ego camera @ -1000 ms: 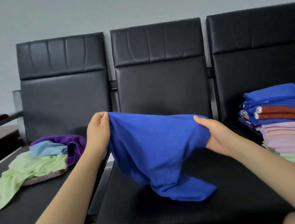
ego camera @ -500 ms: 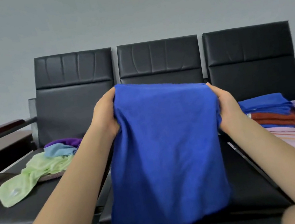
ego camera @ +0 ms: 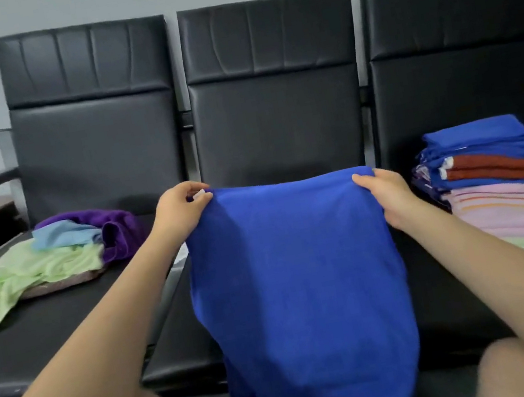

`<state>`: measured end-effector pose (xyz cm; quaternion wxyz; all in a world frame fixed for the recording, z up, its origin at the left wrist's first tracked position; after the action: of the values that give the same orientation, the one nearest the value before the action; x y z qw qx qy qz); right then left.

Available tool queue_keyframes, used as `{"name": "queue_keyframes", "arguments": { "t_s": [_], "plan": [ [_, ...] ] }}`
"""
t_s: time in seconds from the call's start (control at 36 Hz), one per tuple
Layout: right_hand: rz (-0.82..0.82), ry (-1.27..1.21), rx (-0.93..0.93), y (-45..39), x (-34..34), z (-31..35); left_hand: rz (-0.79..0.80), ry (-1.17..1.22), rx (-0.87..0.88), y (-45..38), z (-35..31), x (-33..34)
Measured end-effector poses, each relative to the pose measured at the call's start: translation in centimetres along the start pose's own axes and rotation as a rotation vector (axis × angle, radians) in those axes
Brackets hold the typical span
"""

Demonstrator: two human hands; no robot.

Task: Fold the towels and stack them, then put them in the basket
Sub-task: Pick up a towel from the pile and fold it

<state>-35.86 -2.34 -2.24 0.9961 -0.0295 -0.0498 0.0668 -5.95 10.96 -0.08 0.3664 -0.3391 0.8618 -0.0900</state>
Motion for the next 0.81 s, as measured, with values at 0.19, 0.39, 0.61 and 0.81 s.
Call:
{"name": "queue_keyframes", "arguments": {
  "t_s": [0.19,0.39,0.61,0.81],
  "plan": [
    [-0.055,0.319,-0.036,-4.0,0.8,-4.7,0.107,-0.13,0.022,-2.1,4.6,3.9],
    [-0.083,0.475,-0.128,-7.2,2.1,-7.0,-0.023,-0.283,0.023,-4.6,7.2,7.3],
    [0.025,0.817,-0.067,-6.8,-0.5,-9.2,0.091,-0.491,-0.185,-4.2,8.5,9.3],
    [0.046,0.933,-0.118,-4.0,-1.5,-8.5,0.11,-0.428,0.039,-1.1,4.5,9.4]
  ]
}}
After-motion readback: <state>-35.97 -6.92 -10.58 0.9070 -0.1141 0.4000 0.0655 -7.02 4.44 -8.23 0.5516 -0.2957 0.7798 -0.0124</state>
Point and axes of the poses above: each hand's wrist, its own y-axis away from the middle knuckle, its own x-axis out of the palm, z = x × y, the point moved 1 cm from there along -y, towards the middle knuckle, and after that the axes turned 5 degrees about -y, right-handed, at the moved point
